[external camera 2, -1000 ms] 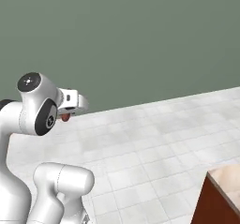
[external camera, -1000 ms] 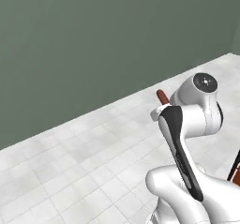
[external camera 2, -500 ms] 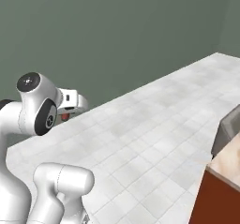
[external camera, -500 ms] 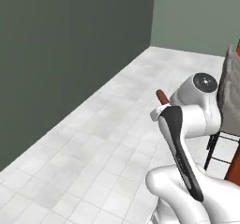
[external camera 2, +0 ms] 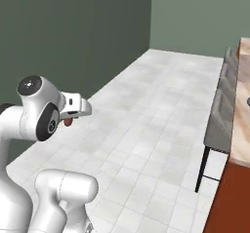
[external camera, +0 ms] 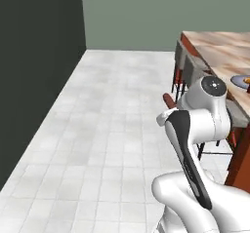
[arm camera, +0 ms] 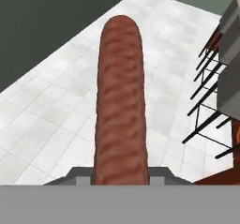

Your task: Move the hot dog bun to the plate on the dining table and place the condiment next to that plate. Then navigate to the fridge and take the sausage and place it on the plate as well.

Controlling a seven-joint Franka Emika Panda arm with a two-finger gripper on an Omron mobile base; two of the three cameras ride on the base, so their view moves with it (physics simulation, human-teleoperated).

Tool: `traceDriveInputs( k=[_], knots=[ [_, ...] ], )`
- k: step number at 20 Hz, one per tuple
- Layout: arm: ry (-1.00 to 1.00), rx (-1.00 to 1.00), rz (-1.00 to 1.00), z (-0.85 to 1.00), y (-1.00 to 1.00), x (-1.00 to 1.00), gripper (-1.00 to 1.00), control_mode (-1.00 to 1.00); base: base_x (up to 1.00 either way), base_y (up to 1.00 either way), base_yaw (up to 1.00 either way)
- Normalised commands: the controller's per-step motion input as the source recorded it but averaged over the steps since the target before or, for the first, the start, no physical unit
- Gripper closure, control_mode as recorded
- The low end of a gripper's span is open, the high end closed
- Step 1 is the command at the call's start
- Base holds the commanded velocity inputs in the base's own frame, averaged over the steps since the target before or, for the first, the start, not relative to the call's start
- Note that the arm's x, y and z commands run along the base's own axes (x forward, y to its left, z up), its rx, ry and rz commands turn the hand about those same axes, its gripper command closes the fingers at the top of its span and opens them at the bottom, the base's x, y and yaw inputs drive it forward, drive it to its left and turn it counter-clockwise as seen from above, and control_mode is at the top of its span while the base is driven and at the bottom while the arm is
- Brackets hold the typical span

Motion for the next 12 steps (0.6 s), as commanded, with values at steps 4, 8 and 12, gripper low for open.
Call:
traceDriveInputs(
  k=[4, 8, 12],
  knots=[
    [0.0, 0.0, 0.0, 0.0, 0.0, 0.0, 1.0, 1.0, 0.74, 0.78, -0.65],
    [0.0, 0.0, 0.0, 0.0, 0.0, 0.0, 1.0, 1.0, 1.0, 0.81, -0.54],
    [0.0, 0.0, 0.0, 0.0, 0.0, 0.0, 1.0, 1.0, 1.0, 0.82, -0.47]
  ],
)
